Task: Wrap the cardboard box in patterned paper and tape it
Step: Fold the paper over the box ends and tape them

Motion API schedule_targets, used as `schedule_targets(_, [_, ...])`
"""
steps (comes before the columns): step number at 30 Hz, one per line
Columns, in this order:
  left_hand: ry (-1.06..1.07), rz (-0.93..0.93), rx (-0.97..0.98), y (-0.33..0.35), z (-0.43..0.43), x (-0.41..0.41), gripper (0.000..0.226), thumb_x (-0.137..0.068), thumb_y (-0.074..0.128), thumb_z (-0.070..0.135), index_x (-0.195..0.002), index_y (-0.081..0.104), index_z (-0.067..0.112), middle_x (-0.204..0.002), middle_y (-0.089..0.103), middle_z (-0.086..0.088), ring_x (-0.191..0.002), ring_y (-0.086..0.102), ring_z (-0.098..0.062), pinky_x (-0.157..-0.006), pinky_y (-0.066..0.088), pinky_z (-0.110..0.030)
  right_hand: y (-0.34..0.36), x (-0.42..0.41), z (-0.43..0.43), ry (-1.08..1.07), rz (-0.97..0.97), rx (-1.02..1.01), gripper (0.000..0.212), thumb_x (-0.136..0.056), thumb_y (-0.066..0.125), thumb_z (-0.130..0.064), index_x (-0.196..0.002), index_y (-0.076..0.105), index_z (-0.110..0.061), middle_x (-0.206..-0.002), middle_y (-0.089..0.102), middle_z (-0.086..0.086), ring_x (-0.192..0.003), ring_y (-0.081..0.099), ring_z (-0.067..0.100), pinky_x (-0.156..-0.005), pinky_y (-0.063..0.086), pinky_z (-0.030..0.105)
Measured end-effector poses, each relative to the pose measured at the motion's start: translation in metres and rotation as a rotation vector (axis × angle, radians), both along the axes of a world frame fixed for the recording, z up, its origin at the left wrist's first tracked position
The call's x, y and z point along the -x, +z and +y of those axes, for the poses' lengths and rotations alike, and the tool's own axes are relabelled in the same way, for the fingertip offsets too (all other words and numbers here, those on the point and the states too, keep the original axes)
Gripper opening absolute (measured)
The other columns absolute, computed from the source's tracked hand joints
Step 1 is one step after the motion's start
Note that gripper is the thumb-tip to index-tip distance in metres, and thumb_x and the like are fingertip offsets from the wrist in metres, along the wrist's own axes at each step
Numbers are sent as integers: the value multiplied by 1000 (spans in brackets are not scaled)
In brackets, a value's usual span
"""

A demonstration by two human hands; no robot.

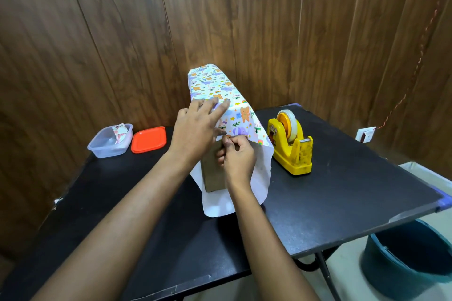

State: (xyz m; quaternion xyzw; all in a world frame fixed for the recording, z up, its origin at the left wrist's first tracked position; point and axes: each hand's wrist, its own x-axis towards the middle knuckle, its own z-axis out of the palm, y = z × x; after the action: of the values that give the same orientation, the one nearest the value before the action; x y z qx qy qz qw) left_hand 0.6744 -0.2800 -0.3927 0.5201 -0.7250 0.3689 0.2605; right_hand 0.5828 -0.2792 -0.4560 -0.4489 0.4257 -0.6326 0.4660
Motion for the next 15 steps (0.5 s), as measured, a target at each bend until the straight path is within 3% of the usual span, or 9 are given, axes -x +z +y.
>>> schedule_targets(4, [-5, 2, 6, 0, 1, 0, 69, -57, 87, 23, -120, 62, 13, -111, 66, -11, -87, 62, -34, -58, 46, -36, 6, -2, 0, -100, 146, -14, 31, -93, 55, -22, -63, 51, -15, -52, 58, -3, -60, 59, 24, -62, 48, 34])
schedule_targets(8, [6, 2, -4, 1, 1, 0, 68, -57, 87, 23, -120, 62, 13, -111, 66, -11, -87, 62, -34, -57, 46, -38, 7, 4, -2, -173, 277, -43, 37, -94, 54, -31, -62, 47, -15, -57, 62, 4, -56, 55, 16, -48, 35, 13])
schedule_targets(11, [11, -2, -9, 1, 1, 1, 68, -57, 87, 23, -120, 62, 13, -111, 66, -10, -87, 62, -33, -57, 46, -37, 8, 5, -1, -166, 310, -57, 39, -94, 52, -37, -64, 51, -13, -52, 61, 5, -50, 54, 14, -48, 34, 14])
schedule_targets(15, [21, 9, -28, 1, 2, 0, 68, -57, 87, 25, -120, 63, 14, -111, 66, -9, -86, 62, -33, -60, 46, -33, -6, 9, 0, -126, 230, -95, 50, -85, 60, -47, -48, 52, -16, -42, 55, 8, -39, 52, 19, -50, 45, 29])
